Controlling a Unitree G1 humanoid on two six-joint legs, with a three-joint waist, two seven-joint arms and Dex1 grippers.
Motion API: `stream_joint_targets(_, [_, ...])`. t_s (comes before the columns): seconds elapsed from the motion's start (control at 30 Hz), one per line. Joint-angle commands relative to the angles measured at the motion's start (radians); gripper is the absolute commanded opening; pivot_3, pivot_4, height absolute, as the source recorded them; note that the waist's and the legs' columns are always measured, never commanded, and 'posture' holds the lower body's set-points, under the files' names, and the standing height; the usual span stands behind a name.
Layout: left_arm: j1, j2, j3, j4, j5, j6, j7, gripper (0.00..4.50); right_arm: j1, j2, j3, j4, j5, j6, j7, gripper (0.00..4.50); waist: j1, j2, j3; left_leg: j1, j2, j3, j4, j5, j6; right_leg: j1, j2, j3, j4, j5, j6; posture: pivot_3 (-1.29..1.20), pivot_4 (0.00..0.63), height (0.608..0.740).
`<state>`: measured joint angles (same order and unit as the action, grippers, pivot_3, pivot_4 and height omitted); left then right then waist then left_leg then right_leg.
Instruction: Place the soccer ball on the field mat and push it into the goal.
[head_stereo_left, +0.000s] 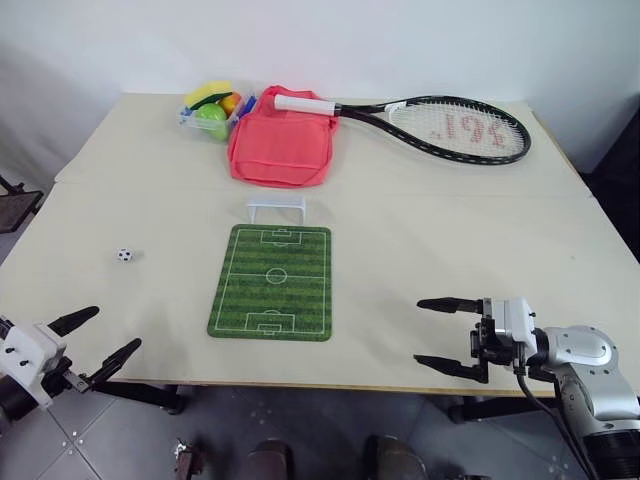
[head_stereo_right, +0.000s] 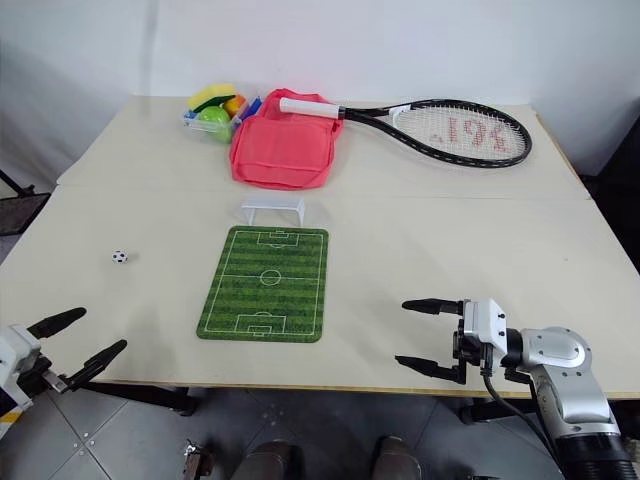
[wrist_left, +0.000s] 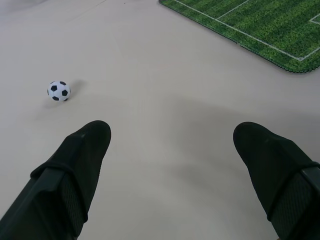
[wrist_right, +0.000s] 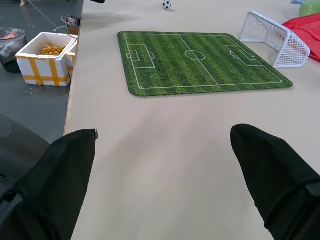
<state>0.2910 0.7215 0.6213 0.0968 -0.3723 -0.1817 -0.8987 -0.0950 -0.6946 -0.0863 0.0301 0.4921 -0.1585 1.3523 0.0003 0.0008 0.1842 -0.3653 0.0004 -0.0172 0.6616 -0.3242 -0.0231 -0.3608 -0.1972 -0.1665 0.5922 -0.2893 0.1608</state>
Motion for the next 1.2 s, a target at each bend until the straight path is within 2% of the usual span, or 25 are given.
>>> stream_joint_targets(0.03, [-0.004, 0.003, 0.021, -0.012, -0.031, 0.007, 0.005, 4.48, -0.006, 0.005, -0.01, -0.019, 0.024, -0.002, 0.016, 4.5, 0.0, 0.0, 0.0, 0.0, 0.0, 0.0, 0.0, 0.0, 0.0, 0.0, 0.0, 0.0, 0.0, 0.0, 0.0, 0.0, 0.15, 0.74])
stream_joint_targets(0.13, [-0.004, -0.018, 0.062, -0.028, -0.081, 0.042, 0.036, 4.48, -0.028, 0.034, 0.0, -0.069, 0.072, 0.036, 0.008, 4.5, 0.0, 0.0, 0.0, 0.0, 0.001, 0.001, 0.0, 0.0, 0.0, 0.0, 0.0, 0.001, 0.0, 0.0, 0.0, 0.0, 0.15, 0.74])
stream_joint_targets(0.27, [0.053, -0.104, 0.176, -0.046, -0.231, 0.106, 0.06, 4.48, -0.034, 0.11, 0.031, -0.161, 0.116, 0.063, -0.018, 4.5, -0.006, 0.0, 0.0, 0.002, 0.003, 0.003, 0.0, -0.002, -0.001, -0.001, 0.003, 0.004, 0.0, 0.0, 0.0, 0.0, 0.15, 0.74])
stream_joint_targets(0.43, [0.128, -0.249, 0.259, 0.012, -0.257, 0.086, 0.159, 4.48, -0.046, 0.208, 0.018, -0.232, 0.162, 0.081, -0.107, 4.5, -0.001, 0.0, 0.0, 0.007, 0.011, 0.009, 0.001, -0.008, -0.002, 0.0, 0.011, 0.009, -0.002, 0.0, -0.002, 0.0, 0.15, 0.74])
stream_joint_targets(0.6, [0.127, -0.308, 0.251, -0.02, -0.284, 0.108, 0.202, 4.48, -0.068, 0.236, 0.009, -0.216, 0.148, 0.05, -0.122, 4.5, 0.021, -0.002, -0.001, 0.007, 0.014, 0.01, 0.003, -0.01, -0.003, 0.001, 0.013, 0.01, -0.002, 0.0, -0.003, 0.0, 0.15, 0.74])
stream_joint_targets(0.77, [0.039, -0.271, 0.203, -0.065, -0.28, 0.164, 0.26, 4.48, -0.081, 0.23, 0.007, -0.173, 0.135, 0.031, -0.104, 4.5, 0.027, -0.002, -0.001, 0.007, 0.014, 0.011, 0.004, -0.011, -0.002, 0.0, 0.013, 0.011, -0.001, 0.0, -0.004, 0.0, 0.15, 0.74])
stream_joint_targets(0.9, [-0.139, -0.202, 0.122, -0.097, -0.25, 0.297, 0.409, 4.48, -0.08, 0.235, 0.011, -0.152, 0.128, 0.018, -0.099, 4.5, 0.025, -0.002, -0.001, 0.008, 0.015, 0.012, 0.004, -0.011, -0.003, 0.0, 0.015, 0.012, -0.001, 0.0, -0.004, 0.0, 0.15, 0.74])
stream_joint_targets(1.0, [-0.299, -0.137, 0.04, -0.002, -0.181, 0.362, 0.473, 4.48, -0.079, 0.241, 0.021, -0.147, 0.122, 0.016, -0.102, 4.5, 0.022, -0.002, -0.001, 0.008, 0.015, 0.013, 0.004, -0.011, -0.003, 0.0, 0.015, 0.013, 0.0, 0.0, -0.004, 0.0, 0.15, 0.74])
stream_joint_targets(1.1, [-0.392, -0.103, -0.005, 0.069, -0.141, 0.373, 0.483, 4.48, -0.079, 0.243, 0.028, -0.146, 0.118, 0.015, -0.104, 4.5, 0.015, -0.002, -0.001, 0.009, 0.014, 0.015, 0.003, -0.011, -0.003, -0.001, 0.015, 0.015, 0.0, 0.0, -0.004, 0.0, 0.15, 0.74])
stream_joint_targets(1.2, [-0.586, -0.035, -0.078, 0.284, -0.06, 0.351, 0.487, 4.48, -0.072, 0.243, 0.032, -0.154, 0.114, 0.019, -0.107, 4.5, 0.011, -0.002, -0.001, 0.01, 0.015, 0.019, 0.001, -0.012, -0.003, -0.003, 0.016, 0.018, 0.001, 0.0, -0.004, 0.0, 0.15, 0.74])
